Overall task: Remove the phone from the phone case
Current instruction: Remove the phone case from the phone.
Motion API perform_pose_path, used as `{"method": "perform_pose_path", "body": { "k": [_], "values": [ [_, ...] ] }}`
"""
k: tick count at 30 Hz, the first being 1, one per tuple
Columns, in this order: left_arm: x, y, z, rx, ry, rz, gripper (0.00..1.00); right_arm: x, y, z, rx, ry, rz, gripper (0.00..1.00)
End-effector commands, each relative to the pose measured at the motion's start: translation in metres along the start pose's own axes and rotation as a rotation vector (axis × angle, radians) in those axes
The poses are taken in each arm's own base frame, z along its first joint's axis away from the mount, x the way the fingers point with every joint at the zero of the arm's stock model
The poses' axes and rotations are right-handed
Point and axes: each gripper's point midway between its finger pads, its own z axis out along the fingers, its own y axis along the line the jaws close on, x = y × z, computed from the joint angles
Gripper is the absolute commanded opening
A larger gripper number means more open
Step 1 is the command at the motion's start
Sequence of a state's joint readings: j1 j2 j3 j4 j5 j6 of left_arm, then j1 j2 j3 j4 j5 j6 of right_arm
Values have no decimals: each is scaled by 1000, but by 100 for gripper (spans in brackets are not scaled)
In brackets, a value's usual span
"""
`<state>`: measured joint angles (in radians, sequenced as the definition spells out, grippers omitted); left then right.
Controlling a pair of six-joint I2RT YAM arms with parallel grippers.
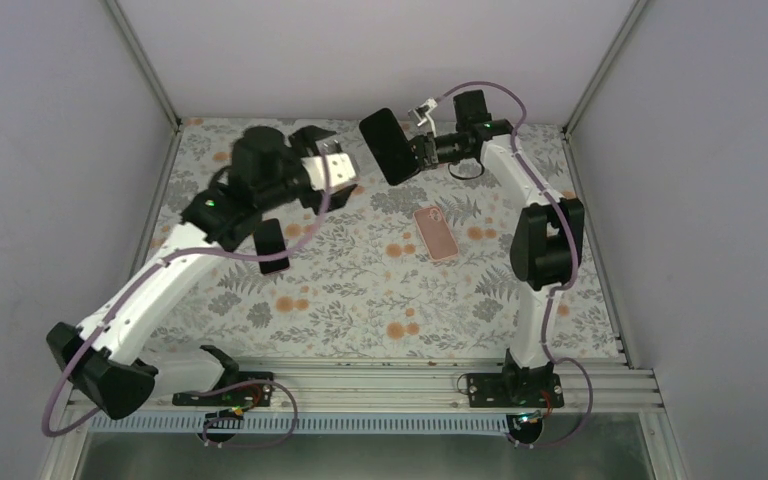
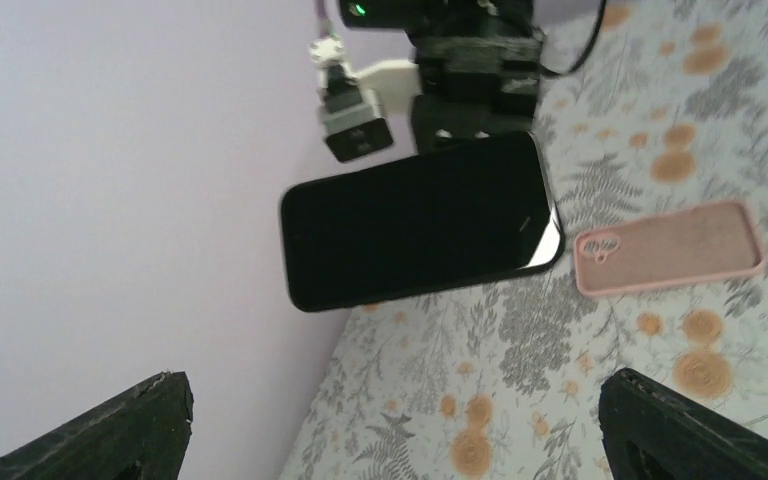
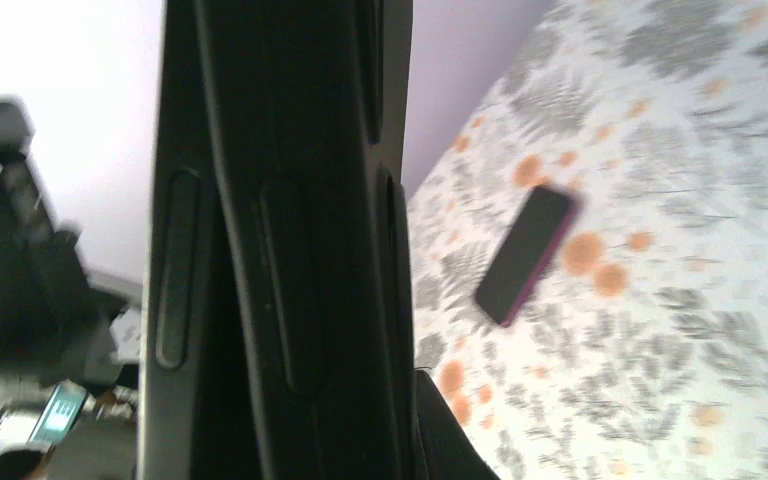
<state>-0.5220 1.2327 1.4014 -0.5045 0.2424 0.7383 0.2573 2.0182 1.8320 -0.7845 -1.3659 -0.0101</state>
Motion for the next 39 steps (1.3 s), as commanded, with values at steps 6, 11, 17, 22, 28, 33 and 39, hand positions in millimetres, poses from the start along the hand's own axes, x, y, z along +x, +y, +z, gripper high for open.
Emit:
{"method": "perform_pose_path", "body": {
  "k": [6, 11, 17, 22, 28, 33, 39],
  "values": [
    [0, -1, 73, -336, 54, 231, 100, -45, -59, -28, 155, -97, 80, 3],
    [-19, -23, 115, -290, -17, 250, 100, -44, -66, -29, 153, -99, 99, 3],
    [-17, -34, 162, -246, -27, 175, 100, -45, -67, -32, 209, -109, 91, 3],
    [-12, -38, 186, -246, -27, 140, 100, -44, -68, -32, 214, -113, 100, 3],
    [-2, -40, 198, -258, -11, 111, 100, -45, -68, -32, 204, -117, 100, 3],
    [8, -30, 203, -320, 16, 88, 100, -45, -68, -32, 191, -116, 102, 3],
    [23, -22, 211, -372, 69, 63, 100, -45, -64, -31, 170, -115, 101, 3]
  ]
}}
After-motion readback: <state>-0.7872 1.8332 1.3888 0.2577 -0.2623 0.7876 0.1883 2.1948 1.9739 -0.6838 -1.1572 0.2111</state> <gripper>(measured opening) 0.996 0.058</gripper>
